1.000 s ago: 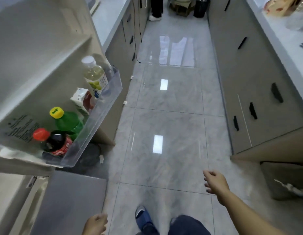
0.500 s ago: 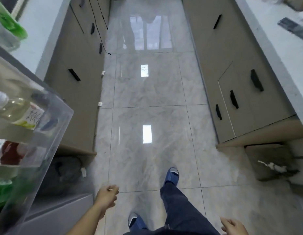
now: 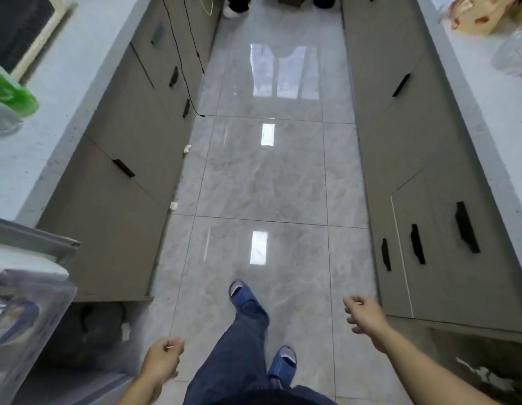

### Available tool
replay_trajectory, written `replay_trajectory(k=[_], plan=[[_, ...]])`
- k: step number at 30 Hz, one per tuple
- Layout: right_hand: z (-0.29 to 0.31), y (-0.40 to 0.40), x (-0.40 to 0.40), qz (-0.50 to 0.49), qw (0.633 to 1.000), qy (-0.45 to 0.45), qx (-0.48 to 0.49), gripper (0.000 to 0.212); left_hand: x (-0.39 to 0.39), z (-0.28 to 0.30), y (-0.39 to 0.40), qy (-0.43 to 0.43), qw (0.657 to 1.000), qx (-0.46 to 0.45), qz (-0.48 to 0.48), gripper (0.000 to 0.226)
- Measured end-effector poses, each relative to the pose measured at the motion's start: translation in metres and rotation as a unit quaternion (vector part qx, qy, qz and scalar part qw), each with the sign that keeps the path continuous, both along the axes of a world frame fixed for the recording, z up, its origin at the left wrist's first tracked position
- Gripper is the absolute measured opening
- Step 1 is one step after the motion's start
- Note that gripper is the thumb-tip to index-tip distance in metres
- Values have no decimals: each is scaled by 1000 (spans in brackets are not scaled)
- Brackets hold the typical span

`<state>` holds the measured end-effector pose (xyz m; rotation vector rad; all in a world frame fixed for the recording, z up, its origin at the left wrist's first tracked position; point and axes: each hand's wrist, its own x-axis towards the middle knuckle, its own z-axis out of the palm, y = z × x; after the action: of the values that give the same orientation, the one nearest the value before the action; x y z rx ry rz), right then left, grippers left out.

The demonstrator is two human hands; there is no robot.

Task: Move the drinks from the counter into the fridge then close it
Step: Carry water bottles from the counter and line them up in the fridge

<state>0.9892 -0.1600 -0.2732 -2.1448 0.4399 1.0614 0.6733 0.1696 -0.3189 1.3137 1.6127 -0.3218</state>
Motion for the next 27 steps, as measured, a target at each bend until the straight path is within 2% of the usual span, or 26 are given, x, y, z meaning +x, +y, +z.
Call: replay_trajectory(k=[6, 10, 14, 20, 27], plan=[[10, 110, 112, 67, 997, -28, 17, 19, 28, -27, 51, 53, 995, -10, 85, 28], [25, 176, 163, 121, 992, -28, 1, 25, 96, -15, 92, 29, 992, -22, 124, 20], [33, 237, 208, 188, 982, -30, 4, 21, 175, 5, 143, -50, 987, -25, 152, 15], [24, 296, 268, 272, 962, 4, -20, 22, 260, 29, 197, -106, 974, -1, 201, 14], [0, 378, 360, 369, 927, 27, -63, 27, 304, 46, 213, -95, 941, 9, 323, 10]])
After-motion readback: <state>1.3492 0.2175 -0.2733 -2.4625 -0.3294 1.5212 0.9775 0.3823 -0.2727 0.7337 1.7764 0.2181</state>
